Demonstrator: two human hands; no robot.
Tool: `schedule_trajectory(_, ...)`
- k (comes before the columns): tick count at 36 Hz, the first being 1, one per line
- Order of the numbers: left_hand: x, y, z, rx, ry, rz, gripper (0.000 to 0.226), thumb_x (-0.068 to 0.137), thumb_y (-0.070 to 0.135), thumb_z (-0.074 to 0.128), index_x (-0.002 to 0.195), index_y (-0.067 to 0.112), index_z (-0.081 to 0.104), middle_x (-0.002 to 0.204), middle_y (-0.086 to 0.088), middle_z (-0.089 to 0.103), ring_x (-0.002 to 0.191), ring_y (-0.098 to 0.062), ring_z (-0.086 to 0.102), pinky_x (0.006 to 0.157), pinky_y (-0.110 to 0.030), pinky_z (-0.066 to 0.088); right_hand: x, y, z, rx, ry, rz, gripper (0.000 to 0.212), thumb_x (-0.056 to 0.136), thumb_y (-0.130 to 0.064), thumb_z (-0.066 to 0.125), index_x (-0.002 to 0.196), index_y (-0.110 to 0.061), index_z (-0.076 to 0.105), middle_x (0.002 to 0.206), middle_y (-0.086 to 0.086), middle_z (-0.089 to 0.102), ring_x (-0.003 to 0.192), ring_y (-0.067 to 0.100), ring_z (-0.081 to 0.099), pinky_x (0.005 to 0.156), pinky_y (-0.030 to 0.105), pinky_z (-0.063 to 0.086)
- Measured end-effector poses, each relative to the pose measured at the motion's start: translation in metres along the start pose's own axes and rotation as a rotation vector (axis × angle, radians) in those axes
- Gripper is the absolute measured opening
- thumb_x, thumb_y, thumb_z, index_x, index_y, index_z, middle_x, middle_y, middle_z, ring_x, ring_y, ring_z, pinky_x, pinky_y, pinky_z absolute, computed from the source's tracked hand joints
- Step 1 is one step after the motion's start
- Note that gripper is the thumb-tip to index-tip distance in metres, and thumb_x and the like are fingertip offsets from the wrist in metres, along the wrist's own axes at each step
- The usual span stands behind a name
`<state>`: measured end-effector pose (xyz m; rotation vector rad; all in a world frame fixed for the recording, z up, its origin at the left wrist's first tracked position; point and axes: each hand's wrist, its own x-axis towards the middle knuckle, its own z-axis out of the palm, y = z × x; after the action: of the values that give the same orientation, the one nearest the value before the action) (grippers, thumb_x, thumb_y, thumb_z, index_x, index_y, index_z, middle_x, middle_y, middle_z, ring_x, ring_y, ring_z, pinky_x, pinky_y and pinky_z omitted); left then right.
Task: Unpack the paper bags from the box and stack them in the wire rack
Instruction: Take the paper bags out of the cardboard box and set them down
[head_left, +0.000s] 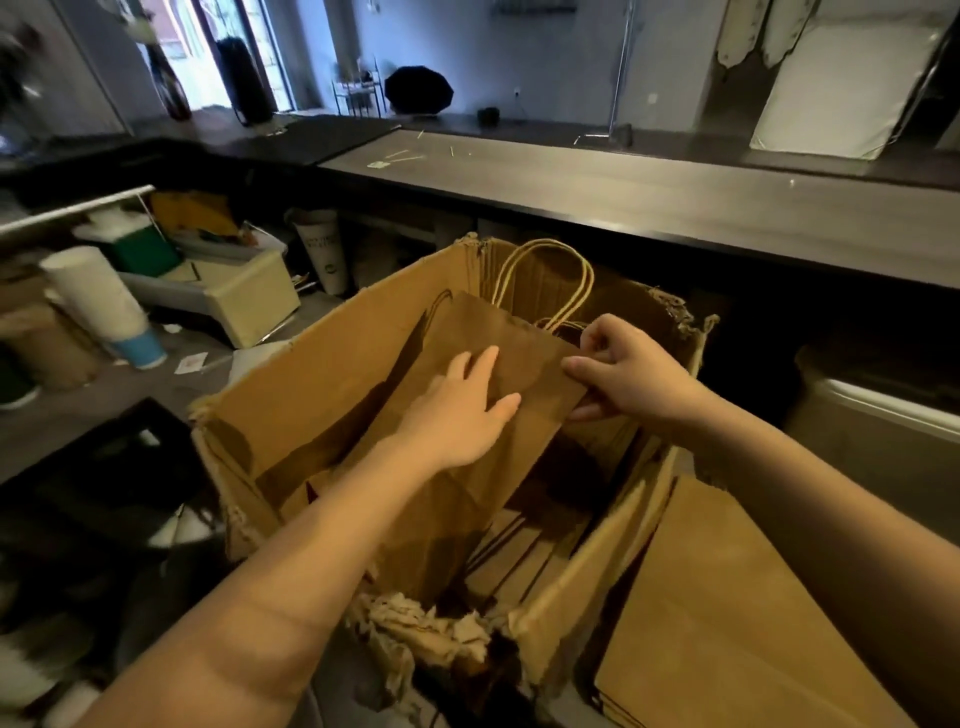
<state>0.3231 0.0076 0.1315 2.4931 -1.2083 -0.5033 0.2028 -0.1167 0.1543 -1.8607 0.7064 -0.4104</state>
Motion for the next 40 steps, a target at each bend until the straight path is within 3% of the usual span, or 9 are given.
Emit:
schedule_trajectory(8,-0.011,0.027,0.001,-0.038,0.108,-0.001,0.066,0.098,0.048,0.035,0.151,0.029,0.001,0.159,0.002,0.001,0.145,-0.025,0.004,0.116,-0.049,0.017,-0.026,0.002,-0.043,0.235,0.116,-0.077,0.018,0.091,-0.013,0.058,0.107,-0.01,0.05,0.091,0.008,0.068,0.08,0.015,0.07,0.057,0.022,0.058)
schedule_trajectory(14,-0.011,0.043,-0.004,-0.013,0.108,-0.011,0.063,0.098,0.049,0.034,0.151,0.031,0.006,0.159,0.002,0.0,0.145,-0.027,0.0,0.115,-0.046,0.012,-0.037,0.018,-0.071,0.613,0.096,-0.039,0.036,0.092,-0.009,0.055,0.127,-0.007,0.052,0.092,0.01,0.065,0.073,0.013,0.066,0.055,0.015,0.054)
schedule_trajectory(19,-0.007,0.063,-0.006,-0.019,0.094,0.047,0.06,0.098,0.049,0.033,0.151,0.029,0.011,0.159,0.0,0.004,0.145,-0.025,0.001,0.117,-0.046,0.012,-0.048,0.033,-0.095,0.79,0.028,-0.041,0.026,0.093,-0.013,0.051,0.115,-0.008,0.063,0.08,0.004,0.067,0.068,0.01,0.066,0.055,0.014,0.054)
schedule_trajectory(27,0.001,0.109,-0.002,-0.097,0.021,0.144,0.062,0.095,0.056,0.027,0.15,0.037,0.004,0.159,0.005,0.005,0.146,-0.024,0.002,0.117,-0.05,0.009,-0.076,0.055,-0.142,0.951,-0.043,-0.178,0.035,0.084,-0.013,0.048,0.117,-0.008,0.06,0.063,-0.003,0.062,0.048,0.002,0.057,0.045,0.011,0.048)
schedule_trajectory(29,0.004,0.118,0.0,-0.102,0.013,0.178,0.068,0.093,0.061,0.027,0.15,0.035,0.002,0.159,0.003,0.008,0.146,-0.025,0.005,0.117,-0.051,0.011,-0.082,0.064,-0.154,1.008,-0.03,-0.228,0.035,0.08,-0.016,0.056,0.113,-0.011,0.065,0.059,-0.005,0.058,0.044,0.001,0.052,0.044,0.011,0.046)
schedule_trajectory(33,0.006,0.135,0.007,-0.181,-0.024,0.207,0.076,0.088,0.063,0.039,0.15,0.031,0.01,0.152,-0.001,0.028,0.139,-0.028,0.024,0.112,-0.047,0.024,-0.094,0.088,-0.175,0.964,0.09,-0.226,0.057,0.056,-0.034,0.087,0.11,-0.023,0.071,0.073,-0.007,0.057,0.054,0.002,0.048,0.054,0.012,0.042)
schedule_trajectory(37,0.0,0.151,0.017,-0.241,-0.094,0.299,0.079,0.084,0.055,0.057,0.149,0.027,0.021,0.144,0.003,0.04,0.128,-0.017,0.042,0.098,-0.031,0.038,-0.112,0.11,-0.189,1.104,0.247,-0.136,0.04,0.053,-0.024,0.082,0.093,-0.026,0.077,0.068,-0.01,0.064,0.053,0.001,0.057,0.055,0.011,0.047)
schedule_trajectory(40,-0.005,0.162,0.026,-0.216,-0.157,0.358,0.08,0.083,0.046,0.063,0.148,0.027,0.022,0.143,0.004,0.04,0.126,-0.015,0.041,0.09,-0.024,0.036,-0.126,0.131,-0.194,1.142,0.381,-0.05,0.054,0.042,-0.033,0.094,0.093,-0.029,0.076,0.072,-0.01,0.061,0.06,0.003,0.055,0.061,0.011,0.048)
